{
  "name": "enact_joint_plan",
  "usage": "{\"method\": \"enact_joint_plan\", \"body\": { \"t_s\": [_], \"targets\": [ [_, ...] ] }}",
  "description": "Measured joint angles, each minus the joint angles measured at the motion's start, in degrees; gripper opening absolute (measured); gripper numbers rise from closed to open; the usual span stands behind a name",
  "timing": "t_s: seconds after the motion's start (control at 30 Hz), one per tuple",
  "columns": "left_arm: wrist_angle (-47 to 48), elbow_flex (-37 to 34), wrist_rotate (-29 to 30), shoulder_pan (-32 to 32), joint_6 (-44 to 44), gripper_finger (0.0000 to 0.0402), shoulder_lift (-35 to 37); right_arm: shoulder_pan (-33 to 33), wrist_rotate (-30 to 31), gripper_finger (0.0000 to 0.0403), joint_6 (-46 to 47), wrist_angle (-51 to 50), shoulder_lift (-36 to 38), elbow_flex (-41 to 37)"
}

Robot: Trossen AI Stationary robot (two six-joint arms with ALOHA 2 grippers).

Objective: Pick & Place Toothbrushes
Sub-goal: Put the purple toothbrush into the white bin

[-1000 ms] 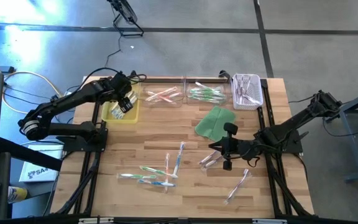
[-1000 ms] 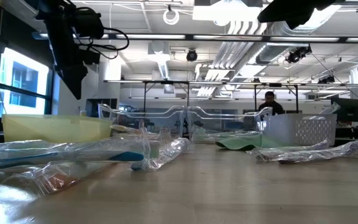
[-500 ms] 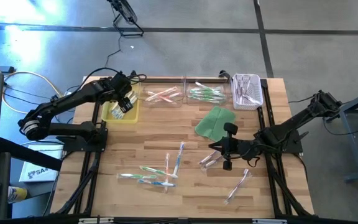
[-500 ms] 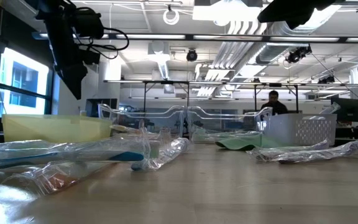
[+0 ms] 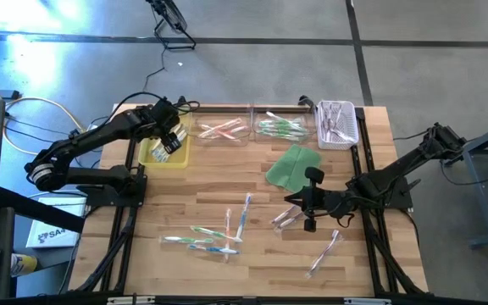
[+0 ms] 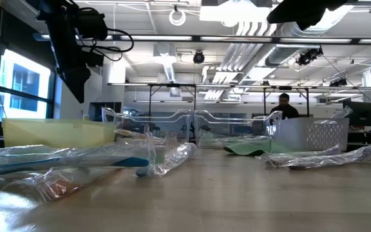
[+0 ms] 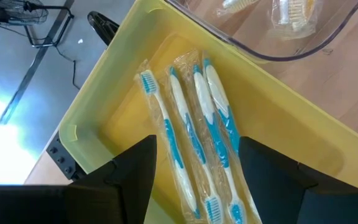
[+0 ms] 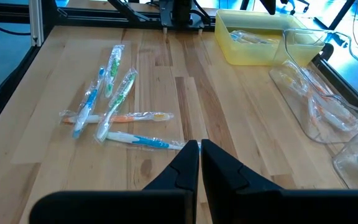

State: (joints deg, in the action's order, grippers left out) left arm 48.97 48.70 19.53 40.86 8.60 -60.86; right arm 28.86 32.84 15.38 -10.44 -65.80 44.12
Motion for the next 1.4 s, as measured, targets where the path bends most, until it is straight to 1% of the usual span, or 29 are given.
{"method": "enact_joint_plan", "body": {
  "t_s": [0.3,0.43,0.77,0.93,1.17,1.27,1.4],
  "targets": [
    [-0.17,-0.01,-0.11,-0.15,-0.30,0.0220,0.40,0.00,0.00,0.0011,0.02,0.02,0.00,0.00],
    [-2.18,-0.01,0.71,-2.96,0.12,0.0220,1.59,-0.10,0.00,0.0011,0.02,0.03,0.00,0.00],
    [-5.55,-0.01,4.07,-15.61,1.94,0.0220,6.65,-1.87,0.05,0.0011,0.01,0.24,-0.01,0.00],
    [-5.84,-0.01,8.65,-22.29,2.07,0.0220,8.18,-2.81,0.05,0.0011,0.02,0.32,-0.01,0.00],
    [-7.21,-0.01,11.74,-31.28,1.49,0.0220,8.74,-2.78,0.00,0.0011,-0.11,0.33,-0.02,0.00],
    [-9.53,-0.01,13.11,-35.27,1.63,0.0220,8.74,-2.78,0.00,0.0011,-0.11,0.33,-0.02,0.00],
    [-12.77,-0.01,16.60,-41.30,3.02,0.0220,8.74,-2.78,0.00,0.0011,0.00,0.33,-0.02,0.00]
  ]
}}
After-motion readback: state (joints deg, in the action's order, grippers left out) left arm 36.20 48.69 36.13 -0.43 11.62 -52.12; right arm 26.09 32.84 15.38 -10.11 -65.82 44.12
